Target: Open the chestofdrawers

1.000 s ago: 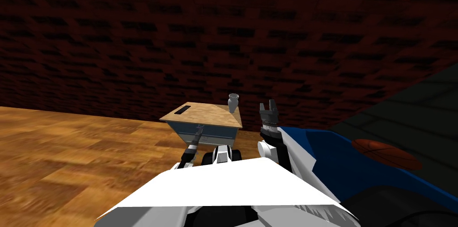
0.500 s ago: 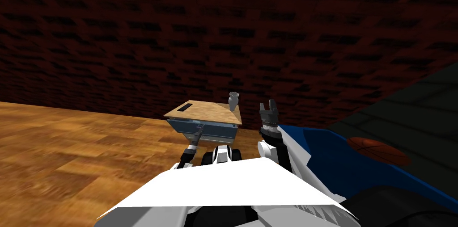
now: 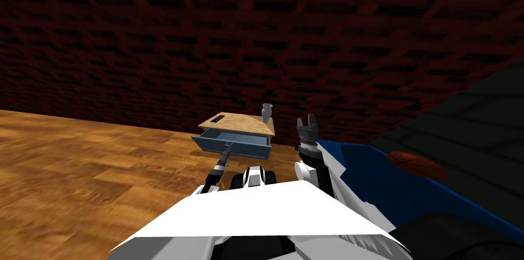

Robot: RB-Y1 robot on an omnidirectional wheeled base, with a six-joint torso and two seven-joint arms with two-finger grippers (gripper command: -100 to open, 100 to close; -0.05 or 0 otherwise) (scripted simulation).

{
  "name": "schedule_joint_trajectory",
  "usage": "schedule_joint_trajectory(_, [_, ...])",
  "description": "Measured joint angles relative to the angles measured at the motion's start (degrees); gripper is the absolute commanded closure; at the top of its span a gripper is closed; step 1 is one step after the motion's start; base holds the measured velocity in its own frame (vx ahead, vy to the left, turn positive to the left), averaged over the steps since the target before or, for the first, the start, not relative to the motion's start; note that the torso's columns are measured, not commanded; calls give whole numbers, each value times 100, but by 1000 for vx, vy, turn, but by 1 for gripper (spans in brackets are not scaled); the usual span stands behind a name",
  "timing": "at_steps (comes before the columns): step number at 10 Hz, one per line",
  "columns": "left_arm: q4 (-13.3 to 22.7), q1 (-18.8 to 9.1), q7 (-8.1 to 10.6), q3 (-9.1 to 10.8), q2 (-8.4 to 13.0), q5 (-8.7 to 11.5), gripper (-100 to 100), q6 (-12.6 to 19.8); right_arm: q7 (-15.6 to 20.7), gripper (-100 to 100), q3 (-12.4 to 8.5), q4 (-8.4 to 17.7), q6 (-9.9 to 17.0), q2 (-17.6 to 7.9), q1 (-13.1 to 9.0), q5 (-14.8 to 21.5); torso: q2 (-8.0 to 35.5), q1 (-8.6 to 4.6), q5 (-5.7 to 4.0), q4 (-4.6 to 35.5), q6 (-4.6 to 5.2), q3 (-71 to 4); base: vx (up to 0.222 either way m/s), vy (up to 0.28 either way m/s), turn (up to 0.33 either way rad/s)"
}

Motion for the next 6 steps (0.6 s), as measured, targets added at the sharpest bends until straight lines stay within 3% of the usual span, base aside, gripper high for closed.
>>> schedule_joint_trajectory(1, [-35, 26, 17, -9, 18, -6, 100, -6, 0, 0, 0, 0, 0, 0, 0, 0, 3, -6, -2, 3, 2, 1, -170, 18, 28])
schedule_joint_trajectory(2, [-87, 58, 42, -24, 41, -14, -100, 2, 0, 0, 0, 0, 0, 0, 0, 0, 4, -6, -7, 11, 1, 1, -147, 3, -14])
schedule_joint_trajectory(6, [-118, -315, 198, 25, 169, 24, -100, 421, 0, 0, 0, 0, 0, 0, 1, 0, -42, 1, 10, -21, 10, -22, -73, -21, -12])
